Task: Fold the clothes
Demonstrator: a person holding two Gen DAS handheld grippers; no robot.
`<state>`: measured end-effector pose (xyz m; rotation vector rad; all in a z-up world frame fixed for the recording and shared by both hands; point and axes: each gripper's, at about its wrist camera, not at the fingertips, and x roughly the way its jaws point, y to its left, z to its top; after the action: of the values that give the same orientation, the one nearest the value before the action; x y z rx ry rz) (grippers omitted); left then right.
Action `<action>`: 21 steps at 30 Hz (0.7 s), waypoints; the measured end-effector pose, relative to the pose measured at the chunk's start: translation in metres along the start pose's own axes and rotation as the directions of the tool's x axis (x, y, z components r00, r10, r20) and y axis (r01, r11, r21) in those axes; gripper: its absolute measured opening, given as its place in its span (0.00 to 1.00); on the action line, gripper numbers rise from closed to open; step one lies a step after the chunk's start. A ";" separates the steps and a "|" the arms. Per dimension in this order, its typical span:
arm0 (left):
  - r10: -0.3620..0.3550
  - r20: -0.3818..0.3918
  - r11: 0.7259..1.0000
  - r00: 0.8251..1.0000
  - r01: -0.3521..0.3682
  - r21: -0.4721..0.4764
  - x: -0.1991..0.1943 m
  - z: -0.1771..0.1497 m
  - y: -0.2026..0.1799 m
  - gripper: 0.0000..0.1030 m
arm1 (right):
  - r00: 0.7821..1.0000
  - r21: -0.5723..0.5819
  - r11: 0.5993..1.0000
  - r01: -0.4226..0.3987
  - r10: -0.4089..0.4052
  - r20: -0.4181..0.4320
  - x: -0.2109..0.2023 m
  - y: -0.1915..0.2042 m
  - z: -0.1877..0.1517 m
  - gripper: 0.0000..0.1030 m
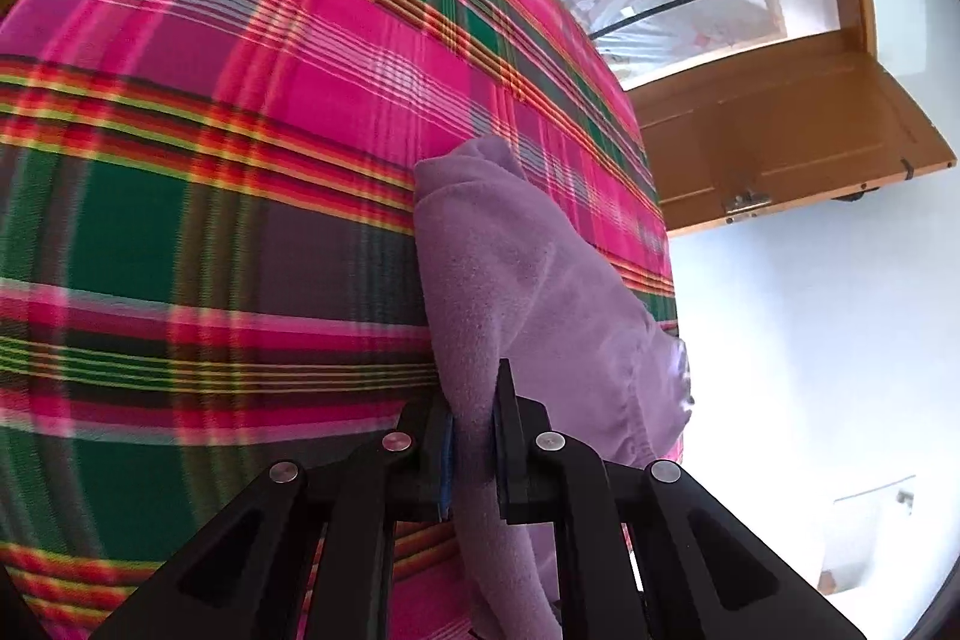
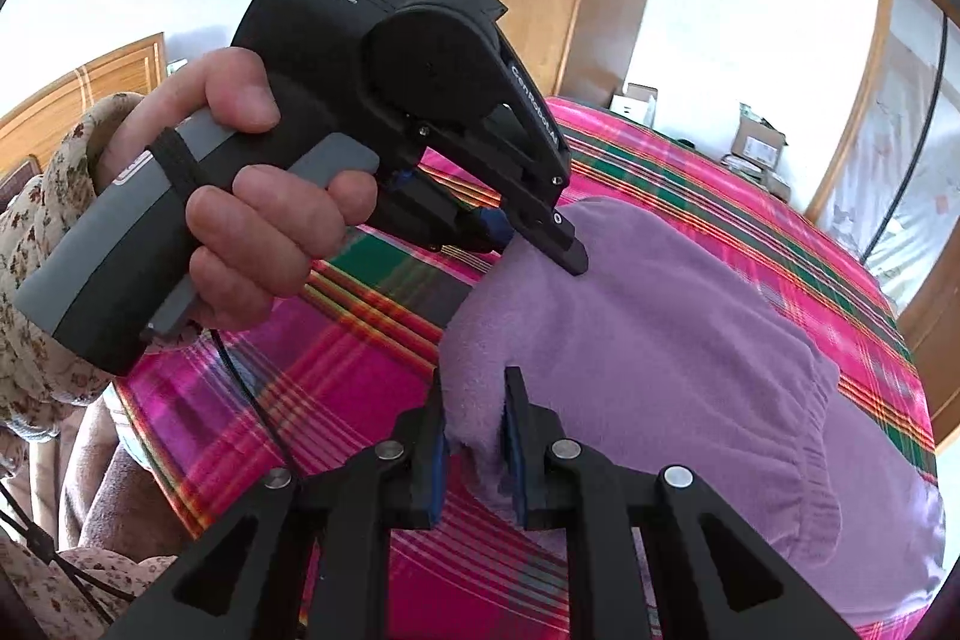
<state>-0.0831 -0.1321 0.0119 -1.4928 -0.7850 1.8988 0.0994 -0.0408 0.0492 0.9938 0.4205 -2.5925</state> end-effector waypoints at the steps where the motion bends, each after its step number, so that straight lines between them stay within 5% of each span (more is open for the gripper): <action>1: 0.003 0.005 1.000 1.000 -0.003 -0.001 0.000 -0.001 -0.002 0.10 | 1.000 -0.004 1.000 -0.002 0.002 0.001 0.000 0.001 0.001 0.16; 21: 0.077 0.073 0.997 0.994 -0.074 -0.034 -0.033 -0.007 0.026 0.10 | 0.991 -0.057 0.990 -0.130 0.131 -0.002 0.021 0.021 0.013 0.16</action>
<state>-0.0720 -0.1736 0.0114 -1.4979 -0.8057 2.0164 0.0854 -0.0691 0.0407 0.9660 0.4129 -2.4509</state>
